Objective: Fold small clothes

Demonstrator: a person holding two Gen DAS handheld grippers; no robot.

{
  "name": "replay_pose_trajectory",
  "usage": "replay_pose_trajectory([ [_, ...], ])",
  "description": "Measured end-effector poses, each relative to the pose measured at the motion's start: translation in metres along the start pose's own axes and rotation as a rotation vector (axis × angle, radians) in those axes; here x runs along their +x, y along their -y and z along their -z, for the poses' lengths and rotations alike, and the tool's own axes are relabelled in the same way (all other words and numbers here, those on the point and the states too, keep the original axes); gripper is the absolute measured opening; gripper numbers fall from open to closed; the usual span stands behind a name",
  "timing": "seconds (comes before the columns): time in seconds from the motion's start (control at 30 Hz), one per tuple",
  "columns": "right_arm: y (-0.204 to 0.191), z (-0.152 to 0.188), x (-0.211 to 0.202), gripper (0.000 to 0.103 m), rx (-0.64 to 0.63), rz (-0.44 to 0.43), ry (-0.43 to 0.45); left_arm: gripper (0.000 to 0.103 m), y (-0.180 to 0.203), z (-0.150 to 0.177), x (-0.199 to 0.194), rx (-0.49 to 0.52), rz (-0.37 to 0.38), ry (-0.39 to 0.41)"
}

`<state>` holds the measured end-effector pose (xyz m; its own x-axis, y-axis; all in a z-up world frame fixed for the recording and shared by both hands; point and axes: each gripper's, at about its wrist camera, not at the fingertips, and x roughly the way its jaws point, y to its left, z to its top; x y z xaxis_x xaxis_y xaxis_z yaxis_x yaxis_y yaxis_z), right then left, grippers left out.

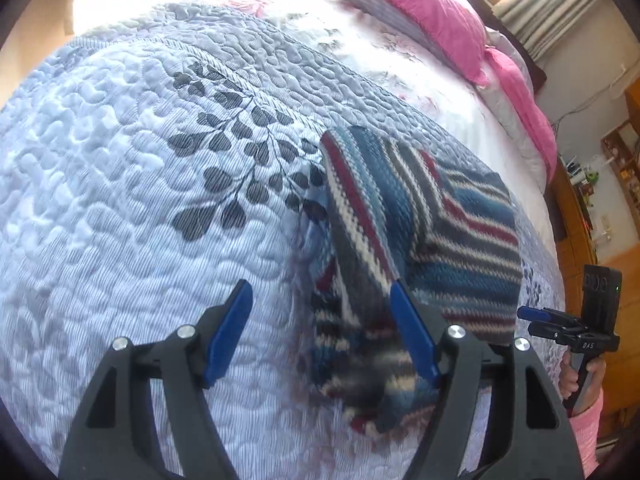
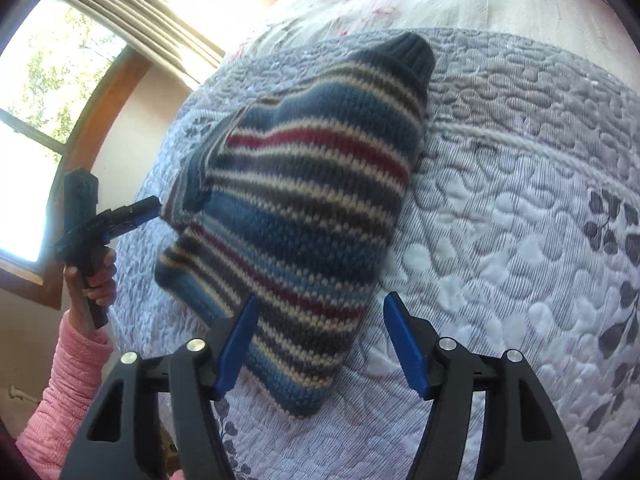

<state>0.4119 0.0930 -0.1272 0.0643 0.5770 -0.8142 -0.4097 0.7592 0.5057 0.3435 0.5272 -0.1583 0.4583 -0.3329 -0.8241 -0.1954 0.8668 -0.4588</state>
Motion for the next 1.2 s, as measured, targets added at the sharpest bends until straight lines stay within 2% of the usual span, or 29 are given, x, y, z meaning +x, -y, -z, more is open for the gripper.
replay_pose_trajectory([
  [0.07,0.005,-0.011,0.003,0.066,0.022,0.011,0.011,0.069,-0.006,-0.024,0.018,-0.066,0.033,-0.007],
  [0.2,0.003,-0.019,0.017,0.066,0.010,0.038,0.000,0.063,-0.007,-0.052,0.049,-0.138,0.160,-0.031],
  [0.23,0.002,-0.018,0.020,0.066,-0.002,0.045,-0.003,0.056,-0.003,-0.055,0.056,-0.138,0.190,-0.045],
  [0.27,0.000,-0.017,0.023,0.066,-0.012,0.045,-0.006,0.038,0.005,-0.057,0.064,-0.134,0.204,-0.063],
  [0.3,0.000,-0.015,0.025,0.066,-0.018,0.046,-0.010,0.028,0.011,-0.060,0.070,-0.128,0.197,-0.075],
  [0.33,0.000,-0.014,0.028,0.066,-0.022,0.050,-0.013,0.012,0.018,-0.063,0.074,-0.117,0.195,-0.083],
  [0.37,-0.002,-0.012,0.031,0.066,-0.026,0.054,-0.015,0.011,0.027,-0.065,0.075,-0.099,0.186,-0.079],
  [0.5,-0.003,-0.007,0.034,0.066,-0.033,0.051,-0.011,0.011,0.056,-0.076,0.046,0.027,0.175,0.078],
  [0.53,-0.001,-0.006,0.035,0.066,-0.027,0.046,-0.012,0.011,0.056,-0.080,0.049,0.033,0.143,0.079],
  [0.6,0.002,-0.004,0.037,0.066,-0.014,0.037,-0.016,0.011,0.046,-0.081,0.073,0.007,0.039,-0.007],
  [0.67,0.003,-0.002,0.038,0.066,-0.006,0.028,-0.019,0.014,0.031,-0.073,0.091,-0.003,0.009,-0.078],
  [0.73,0.002,-0.001,0.037,0.066,-0.010,0.034,-0.022,0.018,0.026,-0.067,0.088,-0.010,0.040,-0.068],
  [0.8,0.000,-0.002,0.034,0.066,-0.014,0.039,-0.022,0.034,0.024,-0.063,0.076,-0.028,0.091,-0.053],
  [0.87,-0.003,-0.002,0.029,0.066,-0.014,0.039,-0.014,0.065,0.027,-0.056,0.060,-0.007,0.134,-0.048],
  [0.93,-0.004,-0.003,0.019,0.067,-0.024,0.041,0.004,0.077,0.028,-0.043,0.041,0.029,0.174,-0.036],
  [1.03,-0.004,-0.004,0.009,0.071,-0.014,0.030,0.027,0.082,0.020,-0.026,0.029,0.035,0.223,-0.065],
  [1.2,-0.004,-0.006,0.002,0.076,0.006,0.011,0.044,0.082,0.000,-0.011,0.043,-0.017,0.275,-0.123],
])
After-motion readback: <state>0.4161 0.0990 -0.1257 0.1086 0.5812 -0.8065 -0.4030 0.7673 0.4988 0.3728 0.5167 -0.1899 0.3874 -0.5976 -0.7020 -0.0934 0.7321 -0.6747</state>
